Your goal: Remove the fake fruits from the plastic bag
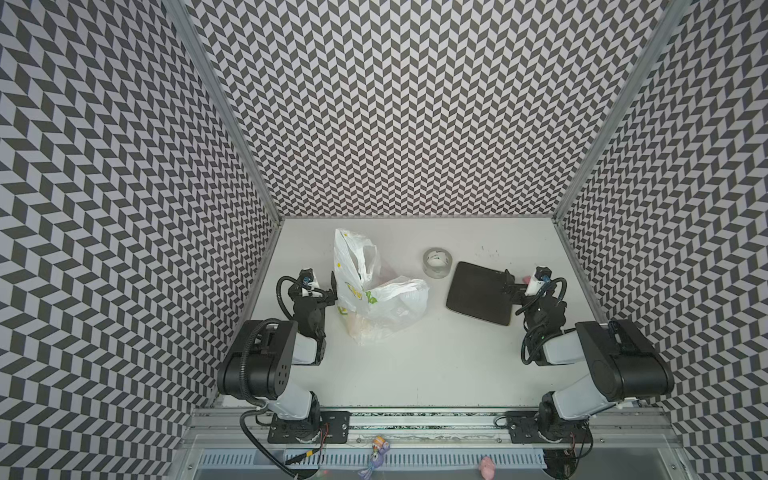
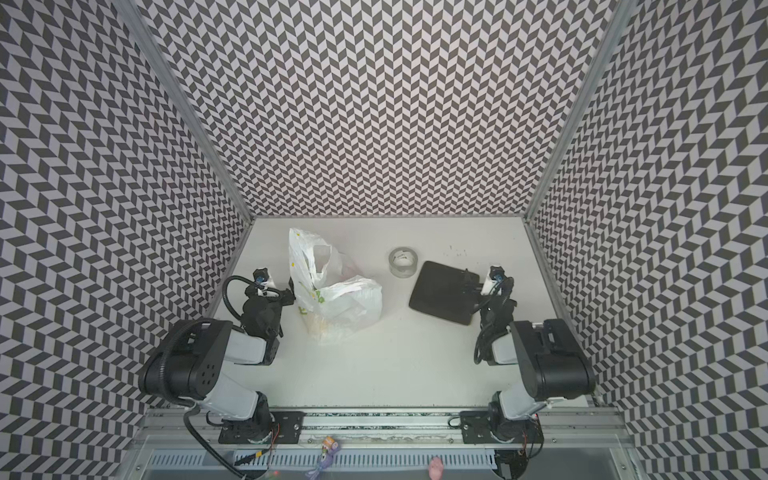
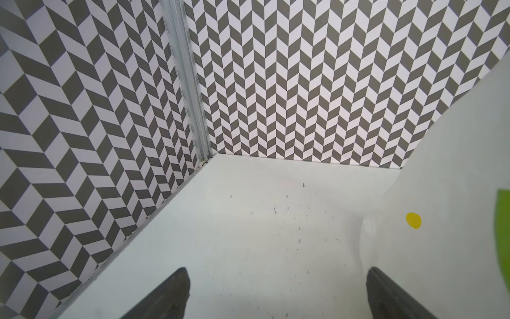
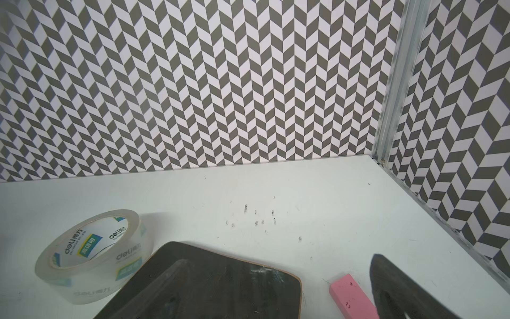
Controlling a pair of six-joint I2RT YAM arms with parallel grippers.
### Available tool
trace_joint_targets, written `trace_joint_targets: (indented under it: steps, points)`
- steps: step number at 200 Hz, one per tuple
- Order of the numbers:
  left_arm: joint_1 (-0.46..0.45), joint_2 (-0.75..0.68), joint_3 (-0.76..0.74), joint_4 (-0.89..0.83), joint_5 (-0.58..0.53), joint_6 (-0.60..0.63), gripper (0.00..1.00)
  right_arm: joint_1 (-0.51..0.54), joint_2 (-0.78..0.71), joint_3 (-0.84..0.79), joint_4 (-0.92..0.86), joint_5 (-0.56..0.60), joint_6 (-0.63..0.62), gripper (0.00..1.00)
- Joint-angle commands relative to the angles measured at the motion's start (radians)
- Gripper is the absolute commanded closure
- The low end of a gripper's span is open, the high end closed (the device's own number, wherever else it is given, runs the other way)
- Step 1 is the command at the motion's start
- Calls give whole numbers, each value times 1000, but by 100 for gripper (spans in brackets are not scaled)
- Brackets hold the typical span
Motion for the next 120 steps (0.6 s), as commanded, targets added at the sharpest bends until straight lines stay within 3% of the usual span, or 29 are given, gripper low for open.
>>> trace_joint_targets:
  steps: [1,120]
  points:
    - [1,-12,-8,28,5,1,0,-2,14,13,36,-15,-12,1]
    - [2,-12,-8,26,9,-3,0,-2,12,9,41,-17,-10,1]
